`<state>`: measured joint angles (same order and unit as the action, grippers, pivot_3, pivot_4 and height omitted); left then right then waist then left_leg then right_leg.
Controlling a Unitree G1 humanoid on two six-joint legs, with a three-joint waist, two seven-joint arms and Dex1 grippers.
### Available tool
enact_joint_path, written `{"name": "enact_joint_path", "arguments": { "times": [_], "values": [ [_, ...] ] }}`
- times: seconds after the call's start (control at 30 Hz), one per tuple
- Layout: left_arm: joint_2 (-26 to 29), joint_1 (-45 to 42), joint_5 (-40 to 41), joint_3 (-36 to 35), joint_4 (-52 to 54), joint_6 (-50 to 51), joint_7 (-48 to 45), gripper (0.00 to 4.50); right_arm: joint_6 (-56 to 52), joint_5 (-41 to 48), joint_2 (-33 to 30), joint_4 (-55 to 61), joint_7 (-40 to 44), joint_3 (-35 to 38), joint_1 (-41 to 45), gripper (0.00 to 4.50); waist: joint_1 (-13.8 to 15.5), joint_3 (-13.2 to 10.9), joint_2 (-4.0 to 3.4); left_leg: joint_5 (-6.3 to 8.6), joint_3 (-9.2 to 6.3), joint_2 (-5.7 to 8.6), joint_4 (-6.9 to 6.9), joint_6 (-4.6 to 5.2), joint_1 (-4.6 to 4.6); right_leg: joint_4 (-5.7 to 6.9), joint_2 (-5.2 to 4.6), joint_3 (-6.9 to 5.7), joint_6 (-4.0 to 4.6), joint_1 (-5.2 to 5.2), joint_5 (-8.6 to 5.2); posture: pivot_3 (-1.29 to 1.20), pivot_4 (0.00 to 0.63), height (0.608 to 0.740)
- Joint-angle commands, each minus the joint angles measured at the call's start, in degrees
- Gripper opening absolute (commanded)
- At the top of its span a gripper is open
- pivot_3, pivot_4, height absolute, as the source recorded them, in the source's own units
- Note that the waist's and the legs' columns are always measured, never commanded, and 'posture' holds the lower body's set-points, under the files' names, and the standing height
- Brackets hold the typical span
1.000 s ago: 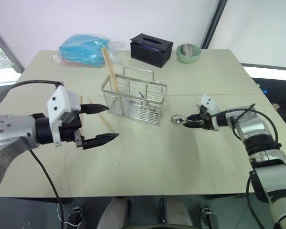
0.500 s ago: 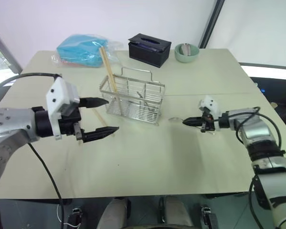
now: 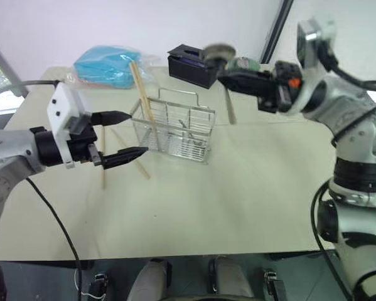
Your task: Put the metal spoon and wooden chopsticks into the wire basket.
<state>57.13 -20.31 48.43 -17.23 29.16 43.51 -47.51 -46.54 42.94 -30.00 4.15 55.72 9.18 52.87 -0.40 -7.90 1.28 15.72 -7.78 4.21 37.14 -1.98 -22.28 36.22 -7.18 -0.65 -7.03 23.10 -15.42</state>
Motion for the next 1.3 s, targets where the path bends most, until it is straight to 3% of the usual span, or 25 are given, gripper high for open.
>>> {"name": "enact_joint_path", "arguments": {
  "times": [0.03,0.53,0.63,0.87,1.03,1.3],
  "values": [
    [-0.2,-1.3,-0.5,-1.0,-0.1,-1.1,0.4,4.5,2.4,-2.5,4.0,-2.2,-8.2,0.0,2.1,0.02,-0.1,0.1,0.1,0.0,0.0,0.01,0.0,0.0,-0.05,0.01,0.0,0.0,0.01,0.05,0.02,0.0,0.15,0.655],
    [-0.4,-1.5,-0.3,-2.1,-0.2,-0.7,2.2,4.5,9.4,-8.4,15.2,-8.6,-20.6,-2.2,-2.3,0.02,-0.5,0.1,0.08,-0.04,0.1,0.0,0.0,-0.02,-0.07,0.23,0.12,0.11,0.04,0.29,0.09,0.0,0.15,0.655],
    [-0.6,-2.2,-0.5,-2.2,-0.7,-0.8,3.1,4.5,8.9,-8.6,17.1,-9.8,-22.8,-1.9,-4.2,0.89,-0.5,0.1,0.09,-0.04,0.06,-0.05,0.01,-0.03,-0.02,0.35,0.2,0.12,0.04,0.28,0.09,0.0,0.15,0.655],
    [-1.0,-2.8,-0.3,-2.3,-1.2,-0.8,4.0,4.5,9.3,-10.5,17.2,-7.6,-26.6,-2.0,-6.1,4.34,-0.5,0.1,0.09,-0.06,0.04,-0.04,0.0,-0.06,-0.04,0.77,0.22,0.16,0.04,0.35,0.09,0.0,0.15,0.655],
    [-1.7,-3.4,-0.5,-2.5,-2.4,-0.8,4.9,4.5,7.6,-9.3,14.8,-5.6,-26.3,-0.5,-5.4,4.44,-0.5,0.1,0.09,-0.06,0.04,-0.04,0.01,-0.06,-0.03,0.76,0.25,0.16,0.04,0.34,0.08,0.0,0.15,0.655],
    [-5.8,-6.8,0.8,-7.2,-8.4,1.7,14.6,4.5,3.6,-1.0,1.8,-0.2,-15.5,4.5,0.6,4.44,-0.4,0.1,0.14,-0.06,0.05,-0.05,0.04,-0.06,-0.05,0.75,0.26,0.18,0.03,0.26,0.08,0.0,0.15,0.655]
  ]
}}
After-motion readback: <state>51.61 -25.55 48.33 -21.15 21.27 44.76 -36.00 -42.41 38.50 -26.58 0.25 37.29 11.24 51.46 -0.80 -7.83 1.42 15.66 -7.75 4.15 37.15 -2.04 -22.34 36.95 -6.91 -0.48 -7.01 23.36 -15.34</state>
